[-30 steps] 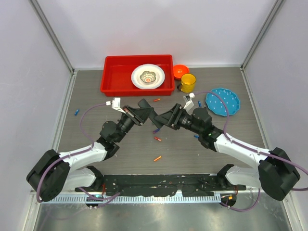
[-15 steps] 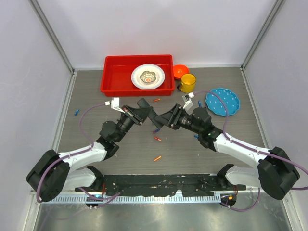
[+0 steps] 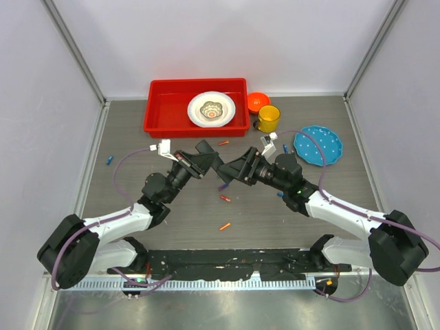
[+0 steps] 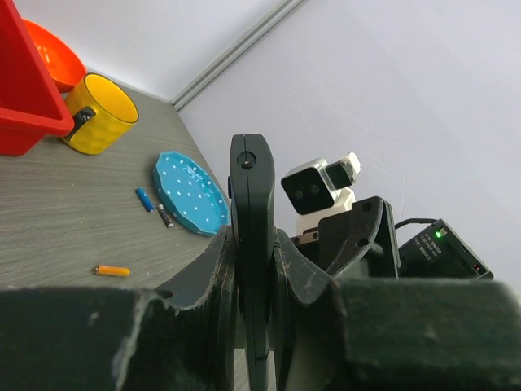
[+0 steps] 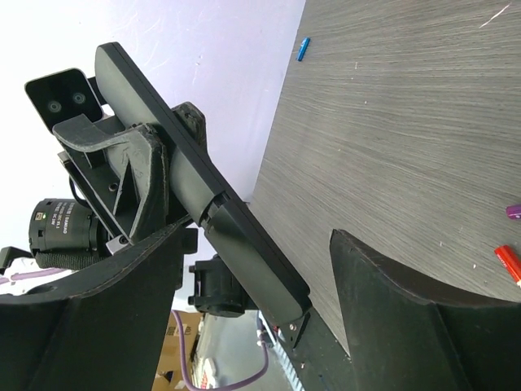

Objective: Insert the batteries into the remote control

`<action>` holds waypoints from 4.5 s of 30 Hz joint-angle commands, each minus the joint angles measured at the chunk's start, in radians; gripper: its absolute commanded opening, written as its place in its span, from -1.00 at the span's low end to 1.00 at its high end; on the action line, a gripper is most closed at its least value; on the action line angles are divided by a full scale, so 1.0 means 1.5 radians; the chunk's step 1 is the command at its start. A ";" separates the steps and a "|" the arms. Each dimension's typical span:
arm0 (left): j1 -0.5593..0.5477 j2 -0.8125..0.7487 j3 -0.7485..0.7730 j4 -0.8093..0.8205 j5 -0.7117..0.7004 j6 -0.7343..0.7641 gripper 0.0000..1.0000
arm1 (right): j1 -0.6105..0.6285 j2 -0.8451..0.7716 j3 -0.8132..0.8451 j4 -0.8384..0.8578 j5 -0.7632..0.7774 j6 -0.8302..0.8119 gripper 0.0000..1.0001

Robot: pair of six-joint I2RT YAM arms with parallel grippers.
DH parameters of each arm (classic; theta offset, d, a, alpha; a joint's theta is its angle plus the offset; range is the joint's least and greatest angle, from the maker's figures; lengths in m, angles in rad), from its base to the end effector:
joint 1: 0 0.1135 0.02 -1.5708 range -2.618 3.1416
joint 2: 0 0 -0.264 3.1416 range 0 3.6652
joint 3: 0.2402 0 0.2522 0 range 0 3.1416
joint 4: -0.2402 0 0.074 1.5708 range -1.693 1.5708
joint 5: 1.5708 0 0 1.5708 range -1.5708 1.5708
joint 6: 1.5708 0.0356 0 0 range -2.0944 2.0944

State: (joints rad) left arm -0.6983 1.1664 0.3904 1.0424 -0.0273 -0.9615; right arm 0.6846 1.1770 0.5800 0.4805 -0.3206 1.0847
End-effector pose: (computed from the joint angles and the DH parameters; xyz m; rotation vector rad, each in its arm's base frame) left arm 0.1835 -0.1527 0.2563 -0.2146 1.4252 -1.3791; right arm 0.1959 0.1744 0.2567 0.1117 1.9518 1.5304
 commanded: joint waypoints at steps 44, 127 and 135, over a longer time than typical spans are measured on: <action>0.043 0.197 0.033 0.151 0.129 -0.306 -1.00 | 0.195 0.079 0.442 -0.765 0.372 -0.554 0.69; 0.135 -0.131 -0.079 -0.192 0.157 -0.186 -1.00 | 0.028 0.076 0.174 -0.621 0.392 -0.443 -0.16; 0.139 -0.247 -0.115 -0.254 0.150 -0.168 -1.00 | 0.014 0.187 0.163 -0.553 0.415 -0.407 -0.20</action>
State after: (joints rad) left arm -0.4969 0.8490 0.2222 0.7517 0.1848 -1.2552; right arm 0.7151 1.4075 0.8139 -0.4553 0.2512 0.4320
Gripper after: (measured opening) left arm 0.213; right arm 0.477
